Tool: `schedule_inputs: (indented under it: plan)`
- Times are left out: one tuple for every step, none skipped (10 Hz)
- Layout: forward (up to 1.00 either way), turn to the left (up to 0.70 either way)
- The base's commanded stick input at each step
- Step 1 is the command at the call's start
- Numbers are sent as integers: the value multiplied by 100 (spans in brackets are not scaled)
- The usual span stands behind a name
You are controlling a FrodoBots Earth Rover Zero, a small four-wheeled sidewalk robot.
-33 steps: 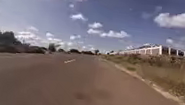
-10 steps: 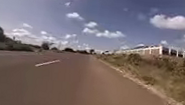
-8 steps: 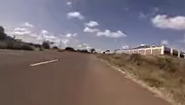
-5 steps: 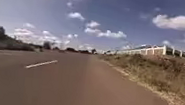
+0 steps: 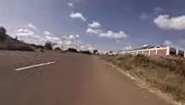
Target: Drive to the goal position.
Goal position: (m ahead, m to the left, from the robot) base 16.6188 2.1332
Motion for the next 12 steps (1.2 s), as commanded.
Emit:
schedule_inputs:
  plan:
    - [100, -20]
    - [100, -35]
    - [100, -35]
    - [100, -21]
    - [100, -5]
    - [100, -35]
    - [100, -35]
    - [100, -35]
    - [100, 2]
    - [100, -35]
    - [100, -25]
    - [100, 1]
